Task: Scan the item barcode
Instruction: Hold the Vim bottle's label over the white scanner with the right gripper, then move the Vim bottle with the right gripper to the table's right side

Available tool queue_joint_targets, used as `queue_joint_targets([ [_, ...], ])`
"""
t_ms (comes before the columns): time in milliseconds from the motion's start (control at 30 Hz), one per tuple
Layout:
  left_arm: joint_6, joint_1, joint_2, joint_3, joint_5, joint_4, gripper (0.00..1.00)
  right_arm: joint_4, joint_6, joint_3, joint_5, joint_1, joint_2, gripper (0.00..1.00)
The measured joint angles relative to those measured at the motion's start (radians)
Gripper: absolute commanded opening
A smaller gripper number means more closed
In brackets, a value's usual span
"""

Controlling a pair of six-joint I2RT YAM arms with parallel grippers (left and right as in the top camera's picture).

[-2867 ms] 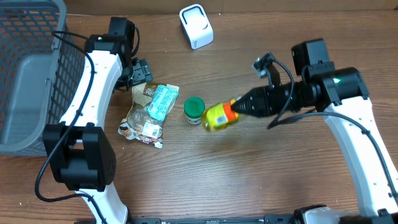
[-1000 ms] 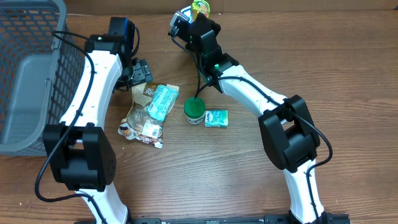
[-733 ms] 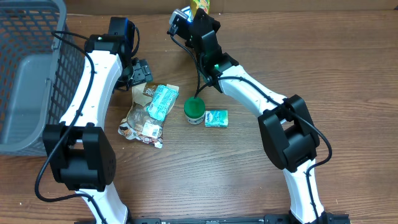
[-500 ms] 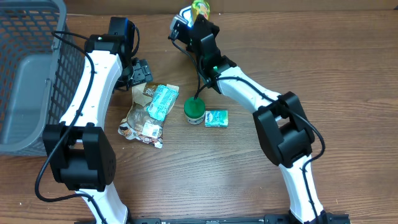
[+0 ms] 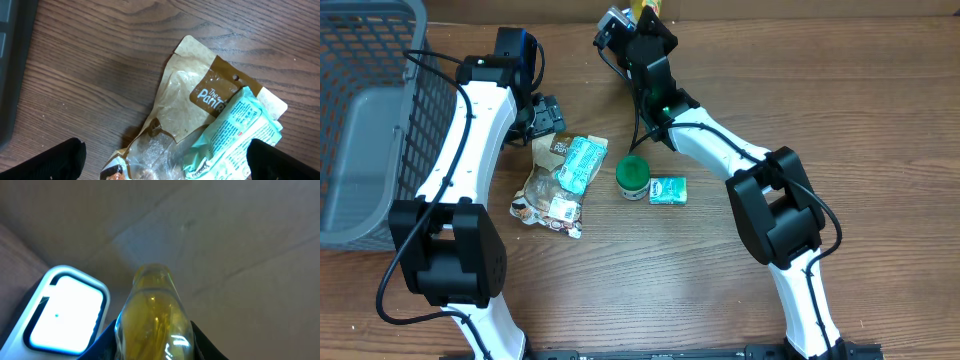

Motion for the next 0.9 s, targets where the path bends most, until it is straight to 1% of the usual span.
queue_joint_targets([
  [167, 0.000, 0.000, 0.000, 0.000, 0.000, 0.000, 1.00, -0.166, 0.125, 0.000, 0.013, -0.004, -0.080, 0.09],
  [333, 0.000, 0.000, 0.000, 0.000, 0.000, 0.000, 1.00, -0.426, 0.306, 0.000, 0.016, -0.020, -0.252, 0.08],
  [433, 0.000, 0.000, 0.000, 0.000, 0.000, 0.000, 1.00, -0.621, 0.435, 0.006, 0.017, -0.052, -0.359, 0.08],
  [500, 0.000, 0.000, 0.000, 0.000, 0.000, 0.000, 1.00, -0.762, 0.534, 0.007, 0.018, -0.093, -0.422, 0.08],
  [567, 0.000, 0.000, 0.000, 0.000, 0.000, 0.000, 1.00, -0.867, 0.612, 0.010, 0.018, -0.138, -0.455, 0.08],
  [700, 0.000, 0.000, 0.000, 0.000, 0.000, 0.000, 1.00, -1.130, 0.772, 0.011, -0.018, -0.273, -0.468, 0.08],
  [800, 0.000, 0.000, 0.000, 0.000, 0.000, 0.000, 1.00, -1.249, 0.848, 0.008, -0.095, -0.373, -0.459, 0.08],
  [900, 0.000, 0.000, 0.000, 0.000, 0.000, 0.000, 1.00, -1.326, 0.911, 0.007, -0.172, -0.468, -0.451, 0.08],
])
